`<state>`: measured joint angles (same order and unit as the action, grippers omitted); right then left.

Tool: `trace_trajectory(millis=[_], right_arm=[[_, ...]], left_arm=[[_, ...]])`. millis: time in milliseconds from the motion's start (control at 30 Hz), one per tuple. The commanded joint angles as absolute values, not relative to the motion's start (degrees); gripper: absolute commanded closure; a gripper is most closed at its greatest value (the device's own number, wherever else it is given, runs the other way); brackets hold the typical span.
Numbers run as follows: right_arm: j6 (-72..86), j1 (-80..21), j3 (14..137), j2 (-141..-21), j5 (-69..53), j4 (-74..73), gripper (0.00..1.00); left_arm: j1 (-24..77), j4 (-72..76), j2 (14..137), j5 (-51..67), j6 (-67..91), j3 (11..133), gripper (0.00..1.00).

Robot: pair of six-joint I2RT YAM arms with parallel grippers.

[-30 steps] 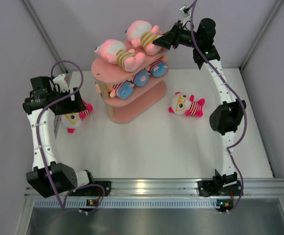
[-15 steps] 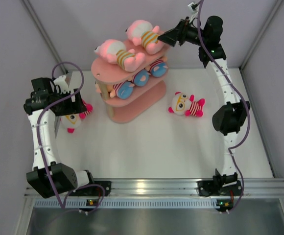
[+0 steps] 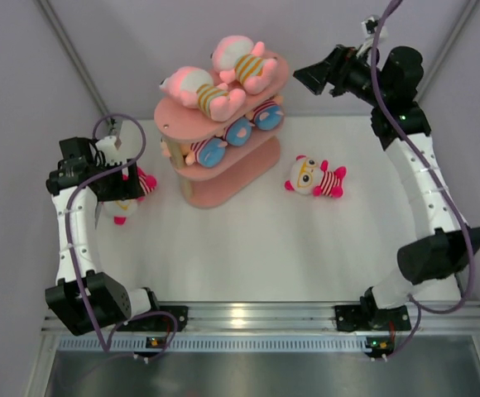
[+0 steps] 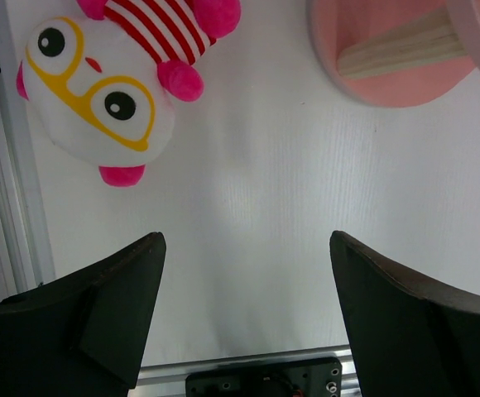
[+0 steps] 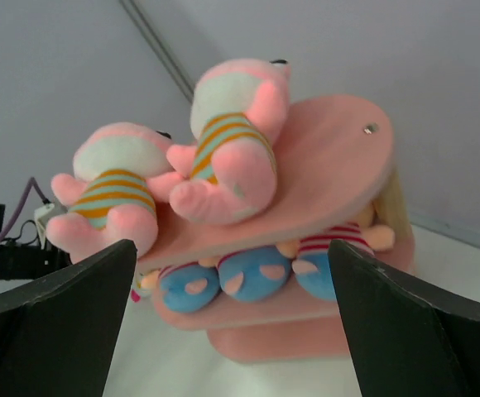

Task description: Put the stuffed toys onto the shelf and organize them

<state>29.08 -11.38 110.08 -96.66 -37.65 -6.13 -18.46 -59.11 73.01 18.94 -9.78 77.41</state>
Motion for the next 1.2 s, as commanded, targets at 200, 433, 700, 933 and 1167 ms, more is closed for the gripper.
trace_trajectory(millis=[200,433,700,933,1167], right_arm=[[23.8,-5.7,80.1,-69.4,-11.5,-15.2,0.01],[23.6,2.3,58.1,-63.8,-8.3,-15.5,0.01],[22.9,4.6,51.2,-74.4,-13.6,-9.2,0.08],[25.9,5.4,53.7,-87.4,-15.7,-1.1,0.1],[32.3,5.5,55.6,-100.1,-24.2,6.8,0.16]], left_arm=[[-18.7,-54.7,71.8,14.5,-13.8,73.7,0.14],[-18.7,-54.7,71.6,14.7,-14.8,72.5,0.14],[-18.7,-54.6,71.6,15.6,-15.6,69.7,0.14],[-18.7,-54.4,71.6,15.1,-15.9,69.3,0.14],[-18.7,-54.4,72.0,14.2,-16.1,69.3,0.14]])
